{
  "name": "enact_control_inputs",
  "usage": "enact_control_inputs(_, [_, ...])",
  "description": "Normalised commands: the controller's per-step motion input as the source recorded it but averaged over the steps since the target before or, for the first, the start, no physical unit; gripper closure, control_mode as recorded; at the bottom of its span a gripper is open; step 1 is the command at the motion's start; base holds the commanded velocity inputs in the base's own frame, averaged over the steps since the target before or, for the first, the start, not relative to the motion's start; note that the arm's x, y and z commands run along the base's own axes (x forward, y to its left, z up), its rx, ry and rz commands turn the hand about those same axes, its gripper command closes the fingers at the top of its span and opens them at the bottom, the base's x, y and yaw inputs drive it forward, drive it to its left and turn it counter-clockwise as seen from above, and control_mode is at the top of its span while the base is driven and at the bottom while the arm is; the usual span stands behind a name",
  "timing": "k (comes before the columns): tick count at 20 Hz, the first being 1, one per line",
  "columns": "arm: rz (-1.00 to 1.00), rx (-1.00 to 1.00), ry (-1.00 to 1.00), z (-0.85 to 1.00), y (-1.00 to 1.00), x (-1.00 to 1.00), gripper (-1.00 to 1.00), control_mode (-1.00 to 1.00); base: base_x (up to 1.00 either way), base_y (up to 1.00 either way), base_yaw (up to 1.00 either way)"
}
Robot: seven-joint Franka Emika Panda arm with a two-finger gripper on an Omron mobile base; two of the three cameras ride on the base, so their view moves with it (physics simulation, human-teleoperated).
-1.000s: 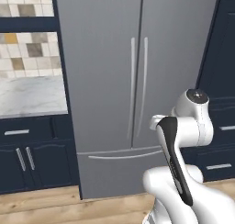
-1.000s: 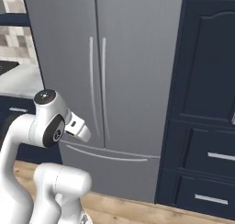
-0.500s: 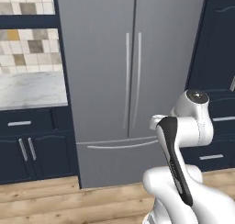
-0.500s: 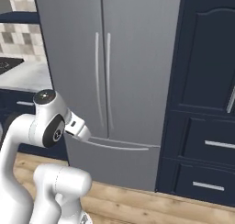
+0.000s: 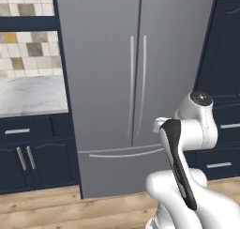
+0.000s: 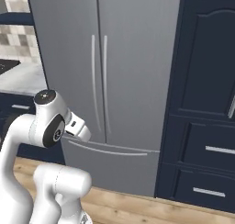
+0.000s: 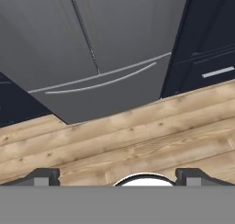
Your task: Move the hot dog bun to the plate on the dining table and place the condiment next to that plate. Then navigate to the fridge and take the sausage and place it on the plate as well.
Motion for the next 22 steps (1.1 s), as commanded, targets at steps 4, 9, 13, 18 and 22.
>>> enact_control_inputs(4, [0.0, 0.0, 0.0, 0.0, 0.0, 0.0, -1.0, 1.0, -0.11, -0.05, 0.0])
enact_control_inputs(9, [0.0, 0.0, 0.0, 0.0, 0.0, 0.0, -1.0, 1.0, -0.26, -0.04, 0.0])
enact_control_inputs(13, [0.0, 0.0, 0.0, 0.0, 0.0, 0.0, -1.0, 1.0, -0.01, 0.0, 0.0])
enact_control_inputs(18, [0.0, 0.0, -0.06, 0.19, -0.07, 0.18, -1.0, -1.0, 0.0, 0.0, 0.0])
enact_control_inputs(22, [0.0, -0.01, -0.01, 0.74, -0.11, 0.63, -1.0, -1.0, 0.0, 0.0, 0.0])
